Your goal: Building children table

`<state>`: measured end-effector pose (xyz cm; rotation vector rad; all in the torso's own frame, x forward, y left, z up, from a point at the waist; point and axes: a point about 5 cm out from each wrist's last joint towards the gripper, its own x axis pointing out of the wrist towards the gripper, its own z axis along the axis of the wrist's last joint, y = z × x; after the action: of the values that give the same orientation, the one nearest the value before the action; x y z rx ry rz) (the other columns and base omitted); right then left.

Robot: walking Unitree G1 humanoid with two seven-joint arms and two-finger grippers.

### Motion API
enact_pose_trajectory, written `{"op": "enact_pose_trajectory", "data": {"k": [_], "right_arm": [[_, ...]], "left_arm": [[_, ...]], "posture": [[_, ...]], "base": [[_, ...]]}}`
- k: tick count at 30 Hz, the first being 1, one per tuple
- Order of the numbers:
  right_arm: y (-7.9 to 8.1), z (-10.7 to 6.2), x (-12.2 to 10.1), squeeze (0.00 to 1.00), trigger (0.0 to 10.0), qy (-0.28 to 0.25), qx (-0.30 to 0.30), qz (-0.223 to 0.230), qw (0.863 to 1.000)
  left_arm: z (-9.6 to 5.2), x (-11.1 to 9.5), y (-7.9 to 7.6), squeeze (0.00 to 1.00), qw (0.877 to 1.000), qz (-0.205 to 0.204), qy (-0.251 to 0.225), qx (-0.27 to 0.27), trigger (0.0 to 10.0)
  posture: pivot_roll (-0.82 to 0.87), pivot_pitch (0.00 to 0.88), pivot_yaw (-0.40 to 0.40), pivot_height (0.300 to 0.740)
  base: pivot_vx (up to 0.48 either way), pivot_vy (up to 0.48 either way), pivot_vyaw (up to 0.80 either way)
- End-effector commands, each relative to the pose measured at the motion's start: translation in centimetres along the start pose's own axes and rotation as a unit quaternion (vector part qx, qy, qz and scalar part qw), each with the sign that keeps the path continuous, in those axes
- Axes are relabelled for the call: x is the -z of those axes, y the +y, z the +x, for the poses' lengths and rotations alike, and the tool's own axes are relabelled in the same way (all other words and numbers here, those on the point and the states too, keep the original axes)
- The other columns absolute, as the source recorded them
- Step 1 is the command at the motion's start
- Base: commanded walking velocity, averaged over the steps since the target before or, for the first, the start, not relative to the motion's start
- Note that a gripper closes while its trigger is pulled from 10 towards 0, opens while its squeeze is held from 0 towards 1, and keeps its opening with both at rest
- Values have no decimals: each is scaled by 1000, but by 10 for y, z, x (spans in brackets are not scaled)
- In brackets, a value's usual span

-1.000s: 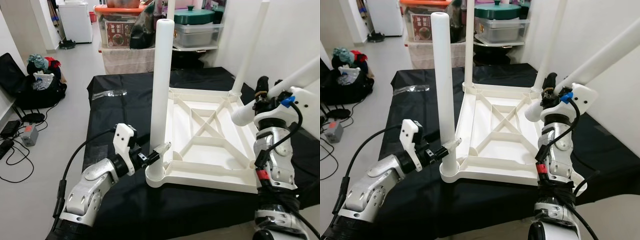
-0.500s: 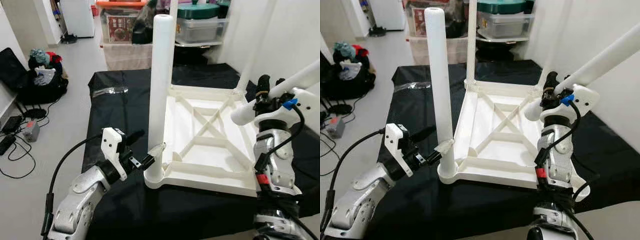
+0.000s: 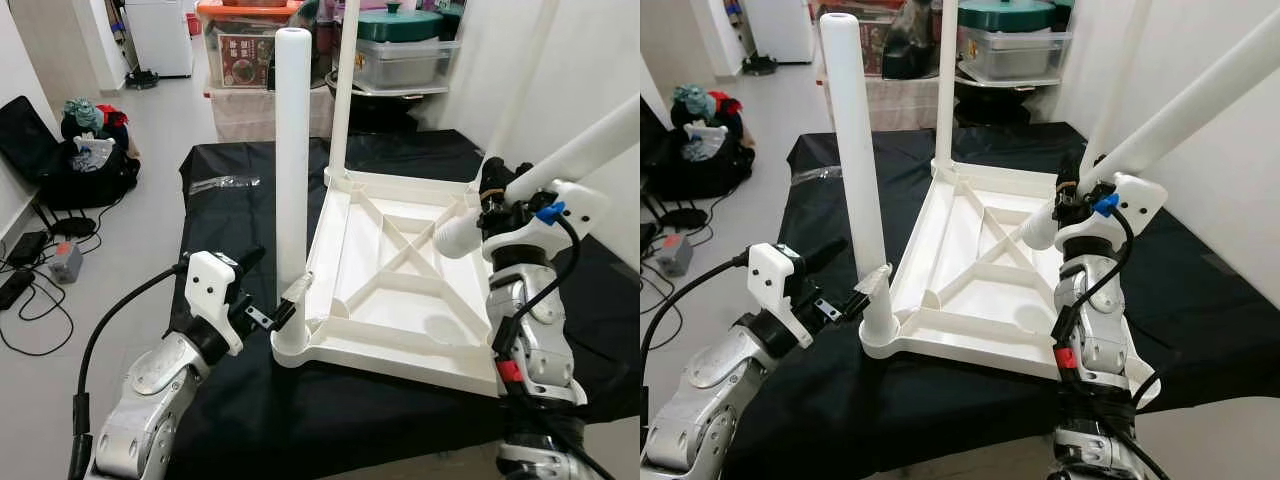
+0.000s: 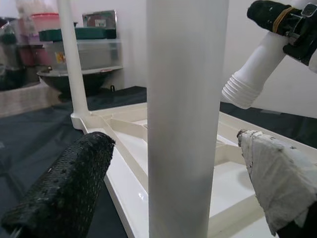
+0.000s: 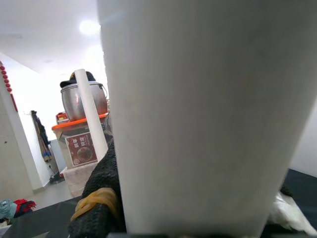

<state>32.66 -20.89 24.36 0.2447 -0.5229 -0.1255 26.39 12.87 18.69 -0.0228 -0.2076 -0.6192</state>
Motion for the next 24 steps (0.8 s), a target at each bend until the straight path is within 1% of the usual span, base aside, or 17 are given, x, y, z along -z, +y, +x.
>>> {"op": "enact_pose_trajectory", "data": {"k": [1,10,14,16,19,20,21,24], "right_arm": [[2,-4,0,0,0,2,-2,0,1000],[0,-8,1,0,0,15,7,-2,1000],[-1,-7,1,0,0,18,9,-1,1000],[-1,-7,1,0,0,18,9,-1,1000],[2,-8,2,0,0,21,2,11,1000],[2,-8,2,0,0,21,2,11,1000],[3,-8,3,0,0,21,-1,15,1000],[5,-8,3,0,0,22,-5,21,1000]], "left_arm": [[-3,-2,-6,0,1000,-8,4,21,10000],[-7,-3,-9,0,1000,-11,3,10,10000],[-11,-4,-9,0,1000,-2,6,-9,10000],[-11,-4,-9,0,1000,-2,6,-9,10000],[-15,-3,0,0,997,27,8,-65,10000],[-15,-3,0,0,997,27,8,-65,10000],[-16,-3,1,0,997,35,9,-75,10000],[-15,-3,0,0,997,33,8,-76,10000]], "posture": [[53,0,-69,740],[56,0,-69,740],[65,0,-74,740],[65,0,-74,740],[76,0,-80,740],[76,0,-80,740],[76,0,-81,740],[74,0,-78,740]], "base": [[0,0,0],[0,0,0],[0,0,0],[0,0,0],[0,0,0],[0,0,0],[0,0,0],[0,0,0]]}}
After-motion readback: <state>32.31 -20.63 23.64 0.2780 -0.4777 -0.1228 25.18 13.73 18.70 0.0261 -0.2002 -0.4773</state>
